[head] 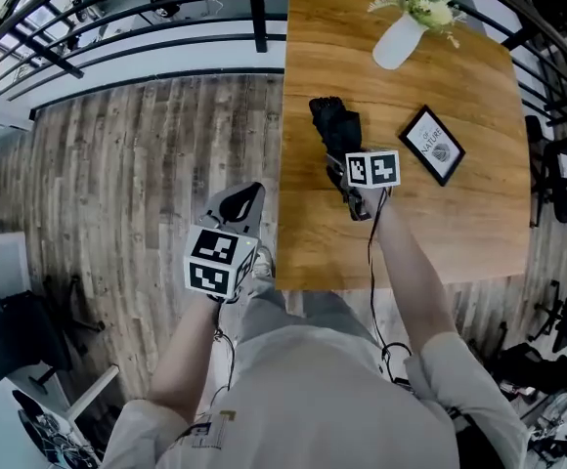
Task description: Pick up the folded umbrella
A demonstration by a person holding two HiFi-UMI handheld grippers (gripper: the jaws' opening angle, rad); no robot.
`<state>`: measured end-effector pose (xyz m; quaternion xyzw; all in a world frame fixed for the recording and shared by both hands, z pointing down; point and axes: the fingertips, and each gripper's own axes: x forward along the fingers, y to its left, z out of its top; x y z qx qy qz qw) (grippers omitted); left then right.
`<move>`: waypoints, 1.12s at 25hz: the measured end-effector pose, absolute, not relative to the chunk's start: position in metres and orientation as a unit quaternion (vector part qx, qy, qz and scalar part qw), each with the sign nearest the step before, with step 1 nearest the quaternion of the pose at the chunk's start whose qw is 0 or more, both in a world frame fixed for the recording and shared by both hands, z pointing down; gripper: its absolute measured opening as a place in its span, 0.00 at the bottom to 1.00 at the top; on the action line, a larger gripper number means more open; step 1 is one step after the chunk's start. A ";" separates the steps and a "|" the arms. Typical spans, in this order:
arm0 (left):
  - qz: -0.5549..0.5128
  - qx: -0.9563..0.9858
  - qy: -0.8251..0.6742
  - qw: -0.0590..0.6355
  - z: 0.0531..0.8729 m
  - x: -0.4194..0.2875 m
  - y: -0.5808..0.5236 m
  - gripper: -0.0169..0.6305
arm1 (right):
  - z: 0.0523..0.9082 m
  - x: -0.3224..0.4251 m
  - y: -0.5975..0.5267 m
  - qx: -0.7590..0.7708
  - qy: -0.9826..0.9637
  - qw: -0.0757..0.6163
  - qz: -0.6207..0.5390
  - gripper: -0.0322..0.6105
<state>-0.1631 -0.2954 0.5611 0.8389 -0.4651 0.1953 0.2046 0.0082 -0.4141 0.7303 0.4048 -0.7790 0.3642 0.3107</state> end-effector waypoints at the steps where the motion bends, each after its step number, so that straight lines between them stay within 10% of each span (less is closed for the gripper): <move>1: 0.192 0.840 -0.467 0.201 0.555 -0.164 -0.296 0.05 | 0.717 0.001 -0.409 0.404 -0.785 0.278 0.378 0.45; 16: 0.103 0.864 -0.491 0.043 0.363 -0.165 -0.314 0.05 | 0.352 -0.016 -0.371 0.403 -0.902 0.013 0.156 0.45; 28: 0.049 0.870 -0.481 -0.091 0.244 -0.156 -0.272 0.05 | 0.215 0.012 -0.286 0.427 -0.903 -0.053 0.004 0.46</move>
